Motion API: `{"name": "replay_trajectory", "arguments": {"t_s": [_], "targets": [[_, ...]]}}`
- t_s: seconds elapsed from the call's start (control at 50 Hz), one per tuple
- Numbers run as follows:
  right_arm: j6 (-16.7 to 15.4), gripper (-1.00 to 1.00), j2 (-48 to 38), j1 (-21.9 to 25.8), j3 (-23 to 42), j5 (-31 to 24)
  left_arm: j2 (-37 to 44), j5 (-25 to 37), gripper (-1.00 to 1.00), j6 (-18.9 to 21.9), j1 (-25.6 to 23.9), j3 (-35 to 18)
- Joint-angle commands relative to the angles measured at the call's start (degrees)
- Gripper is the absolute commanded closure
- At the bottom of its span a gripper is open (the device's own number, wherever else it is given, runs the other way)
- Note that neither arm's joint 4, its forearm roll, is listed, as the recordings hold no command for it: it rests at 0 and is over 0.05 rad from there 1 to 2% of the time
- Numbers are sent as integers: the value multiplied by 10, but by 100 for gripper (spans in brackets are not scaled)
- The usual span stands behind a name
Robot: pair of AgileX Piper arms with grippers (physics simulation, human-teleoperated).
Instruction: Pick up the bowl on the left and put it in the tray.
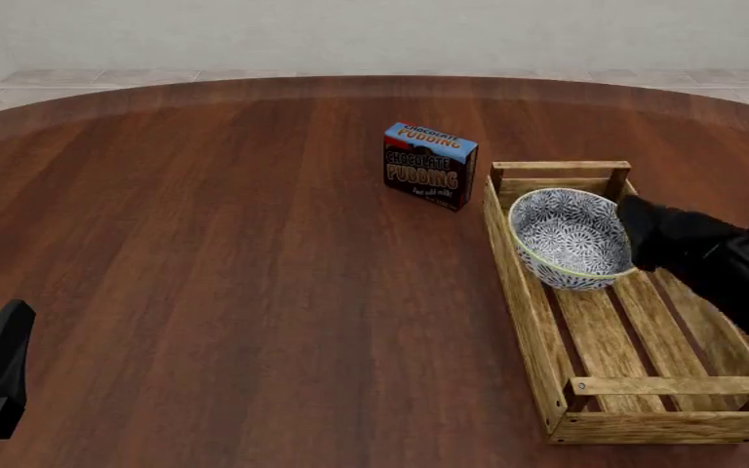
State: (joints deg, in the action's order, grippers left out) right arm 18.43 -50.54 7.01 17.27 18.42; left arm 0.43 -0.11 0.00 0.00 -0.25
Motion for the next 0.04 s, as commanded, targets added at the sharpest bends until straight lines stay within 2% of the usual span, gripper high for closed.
{"name": "replay_trajectory", "arguments": {"t_s": [0.02,0.04], "targets": [[-94,-100,40,102,-38,31,0,0,-100,0,0,0],[-118,-100,49,116,-46,39,0,0,-100,0,0,0]]}}
